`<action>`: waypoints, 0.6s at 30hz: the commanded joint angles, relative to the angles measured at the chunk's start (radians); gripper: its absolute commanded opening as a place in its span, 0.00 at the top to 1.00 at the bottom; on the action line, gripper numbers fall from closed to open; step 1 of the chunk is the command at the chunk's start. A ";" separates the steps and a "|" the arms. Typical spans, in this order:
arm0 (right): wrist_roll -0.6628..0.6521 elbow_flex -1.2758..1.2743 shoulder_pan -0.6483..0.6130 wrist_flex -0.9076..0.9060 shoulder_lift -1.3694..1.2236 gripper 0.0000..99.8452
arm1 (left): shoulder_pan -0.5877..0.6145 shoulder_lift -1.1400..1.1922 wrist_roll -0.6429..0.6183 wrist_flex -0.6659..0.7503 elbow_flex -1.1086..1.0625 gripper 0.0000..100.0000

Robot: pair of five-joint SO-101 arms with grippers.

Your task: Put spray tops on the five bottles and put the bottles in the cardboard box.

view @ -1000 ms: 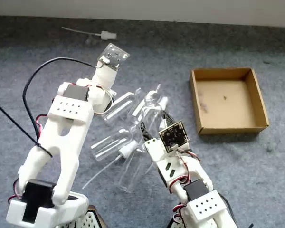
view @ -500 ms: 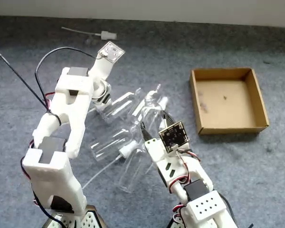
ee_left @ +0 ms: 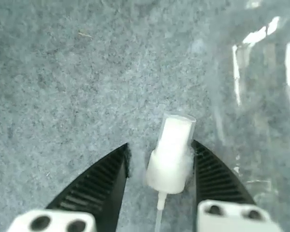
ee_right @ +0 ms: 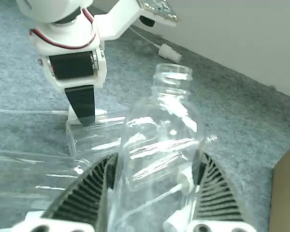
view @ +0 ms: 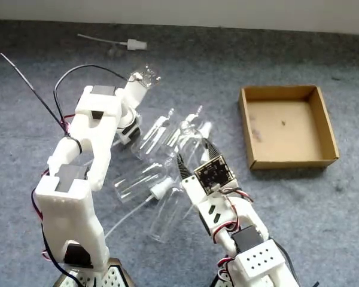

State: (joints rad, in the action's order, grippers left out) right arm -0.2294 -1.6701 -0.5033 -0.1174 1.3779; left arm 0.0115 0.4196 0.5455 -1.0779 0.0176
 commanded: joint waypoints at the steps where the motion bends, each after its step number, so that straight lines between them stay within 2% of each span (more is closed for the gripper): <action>1: -0.046 -0.096 0.008 0.028 0.018 0.89 | -0.018 0.005 0.011 -0.014 0.058 0.85; 6: -0.046 -0.097 0.008 0.028 0.018 0.89 | -0.018 0.045 0.011 -0.020 0.058 0.85; 12: -0.046 -0.097 0.008 0.028 0.018 0.89 | -0.018 0.053 0.014 -0.014 0.058 1.00; 18: -0.046 -0.101 0.007 0.028 0.018 0.89 | -0.019 0.048 0.012 -0.020 0.062 0.99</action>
State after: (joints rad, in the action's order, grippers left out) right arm -0.2647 -1.6701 -0.5033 -0.1158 1.3779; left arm 0.0084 0.4780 0.5470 -1.0917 0.0361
